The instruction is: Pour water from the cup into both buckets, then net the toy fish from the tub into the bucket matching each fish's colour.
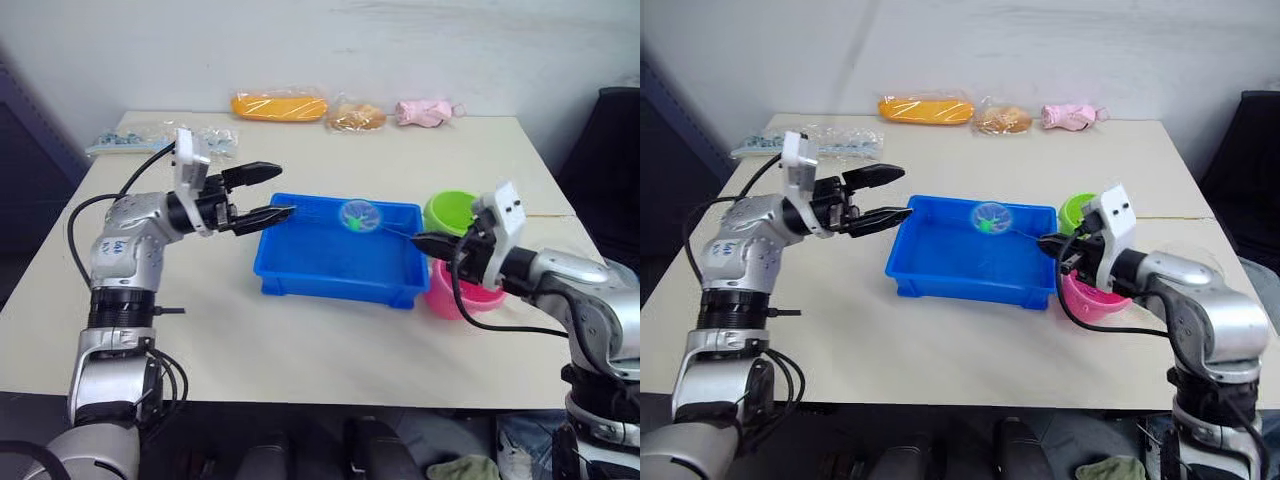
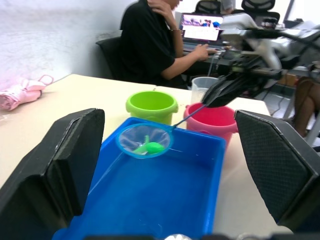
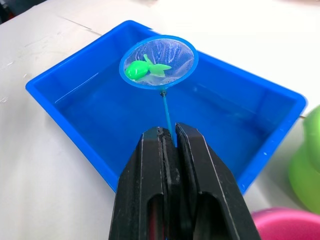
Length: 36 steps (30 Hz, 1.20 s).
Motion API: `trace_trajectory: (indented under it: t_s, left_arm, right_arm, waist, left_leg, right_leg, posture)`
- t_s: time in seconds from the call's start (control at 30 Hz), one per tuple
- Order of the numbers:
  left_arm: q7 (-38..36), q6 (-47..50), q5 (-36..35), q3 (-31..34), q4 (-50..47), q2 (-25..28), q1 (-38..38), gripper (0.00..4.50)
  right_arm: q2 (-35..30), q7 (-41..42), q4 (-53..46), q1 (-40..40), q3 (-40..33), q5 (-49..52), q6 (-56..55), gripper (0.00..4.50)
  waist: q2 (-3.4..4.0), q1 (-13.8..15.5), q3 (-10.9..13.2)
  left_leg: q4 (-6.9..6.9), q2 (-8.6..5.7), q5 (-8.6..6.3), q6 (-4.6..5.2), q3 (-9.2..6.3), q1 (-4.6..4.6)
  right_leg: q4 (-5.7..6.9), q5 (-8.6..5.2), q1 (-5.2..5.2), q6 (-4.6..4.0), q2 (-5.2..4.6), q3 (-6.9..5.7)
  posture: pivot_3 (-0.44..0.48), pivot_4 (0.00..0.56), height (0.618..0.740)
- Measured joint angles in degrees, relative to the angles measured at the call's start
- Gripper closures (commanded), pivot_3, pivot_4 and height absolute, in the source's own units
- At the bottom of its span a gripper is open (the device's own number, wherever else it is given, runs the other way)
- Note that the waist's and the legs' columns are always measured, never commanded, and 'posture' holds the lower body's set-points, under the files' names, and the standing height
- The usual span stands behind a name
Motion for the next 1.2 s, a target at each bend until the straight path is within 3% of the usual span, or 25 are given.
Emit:
trace_trajectory:
  t_s: [0.33, 0.6, 0.73, 0.87, 1.2]
  left_arm:
    - [-0.2, -2.8, 2.1, -3.2, 6.1, -4.5, -5.0, 0.02]
    - [0.2, -0.3, 2.5, -5.1, 8.2, -7.4, -10.4, 0.02]
    - [0.7, -0.5, 3.8, -6.0, 9.5, -8.5, -11.7, 0.02]
    - [1.6, -1.7, 5.8, -7.0, 13.1, -9.0, -11.7, 0.02]
    - [3.3, -2.1, 6.6, -6.8, 13.7, -10.0, -10.5, 0.02]
  right_arm:
    - [-4.8, -4.2, -9.3, 5.5, -15.6, 9.4, 7.7, 4.5]
    - [-11.3, -6.4, -5.7, 10.7, -23.0, 8.1, 4.6, 4.5]
    - [-14.3, -6.7, -2.0, 15.4, -20.0, 2.0, -4.1, 4.5]
    - [-15.8, -7.4, 1.8, 18.0, -12.2, -5.5, -13.6, 4.5]
    - [-17.0, -11.5, 10.6, 14.7, -0.1, -19.3, -29.5, 4.5]
  waist:
    - [0.0, 0.5, 0.0]
    - [0.0, 0.5, 0.0]
    - [0.0, 0.4, 0.0]
    - [0.0, 0.3, 0.0]
    - [0.0, 0.4, 0.0]
  left_leg:
    - [0.0, 0.0, -0.01, 0.02, -0.01, 0.0]
    - [-0.01, -0.01, -0.01, 0.03, 0.04, 0.02]
    - [-0.08, 0.0, 0.0, 0.03, 0.12, 0.09]
    - [-0.09, 0.0, 0.01, 0.03, 0.27, 0.2]
    - [-0.09, 0.0, 0.02, 0.02, 0.28, 0.2]
  right_leg:
    - [-0.08, 0.0, 0.03, 0.01, 0.0, 0.0]
    - [-0.06, 0.0, 0.04, 0.01, 0.03, 0.04]
    - [-0.05, 0.0, 0.04, 0.01, 0.08, 0.12]
    - [0.04, 0.0, 0.04, 0.01, 0.11, 0.26]
    - [0.0, 0.0, 0.04, 0.01, 0.1, 0.27]
  posture:
    - [0.0, 0.15, 0.74]
    - [0.0, 0.15, 0.74]
    - [0.0, 0.15, 0.74]
    - [0.0, 0.15, 0.74]
    - [0.0, 0.15, 0.74]
